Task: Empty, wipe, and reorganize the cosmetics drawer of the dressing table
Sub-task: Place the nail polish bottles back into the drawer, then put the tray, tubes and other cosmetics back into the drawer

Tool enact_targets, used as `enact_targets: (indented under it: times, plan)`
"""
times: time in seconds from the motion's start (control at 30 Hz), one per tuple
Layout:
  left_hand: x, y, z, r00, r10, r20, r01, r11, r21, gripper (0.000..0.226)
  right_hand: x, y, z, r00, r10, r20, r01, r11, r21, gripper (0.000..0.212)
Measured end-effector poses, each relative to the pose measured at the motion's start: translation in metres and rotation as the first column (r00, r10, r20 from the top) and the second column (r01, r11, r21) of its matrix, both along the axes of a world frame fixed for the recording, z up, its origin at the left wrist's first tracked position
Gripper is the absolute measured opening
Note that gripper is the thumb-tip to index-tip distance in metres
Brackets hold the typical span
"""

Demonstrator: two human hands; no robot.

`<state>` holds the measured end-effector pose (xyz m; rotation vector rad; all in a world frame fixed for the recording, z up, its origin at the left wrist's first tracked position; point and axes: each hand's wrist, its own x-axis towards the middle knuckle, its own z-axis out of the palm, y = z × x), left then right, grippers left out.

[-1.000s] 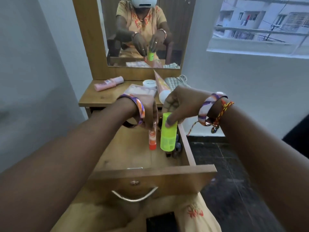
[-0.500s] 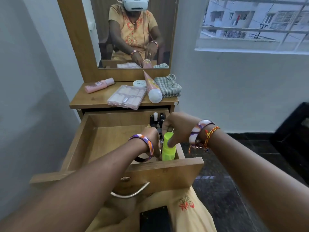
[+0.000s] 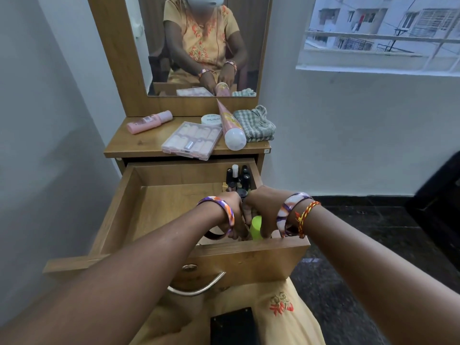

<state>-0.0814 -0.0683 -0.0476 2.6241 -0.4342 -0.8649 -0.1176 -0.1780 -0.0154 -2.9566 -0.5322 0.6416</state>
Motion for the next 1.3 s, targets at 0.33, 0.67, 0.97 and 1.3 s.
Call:
enact_targets:
  times: [0.33,0.67,0.97,1.3]
  plan:
    - [0.005,0.019,0.021,0.977,0.074,-0.200,-0.091,0.993,-0.079,0.028,0.014,-0.002,0.034,0.994,-0.104,-0.015,0.105,0.985,0.133,0.032]
    - [0.074,0.113,0.052,0.461,0.562,-0.686,-0.805,-0.060,-0.590,0.018,0.090,0.055,0.018,0.547,-0.394,-0.739,0.809,0.021,0.587,0.047]
    - [0.083,0.121,0.041,0.459,0.587,-0.667,-0.812,-0.027,-0.583,0.024,0.111,0.076,0.012,0.473,-0.262,-0.841,0.756,-0.368,0.541,0.040]
    - [0.036,0.173,0.057,0.714,0.454,-0.533,-0.691,0.580,-0.431,0.021,0.069,0.068,0.018,0.491,-0.156,-0.857,0.855,-0.106,0.508,0.006]
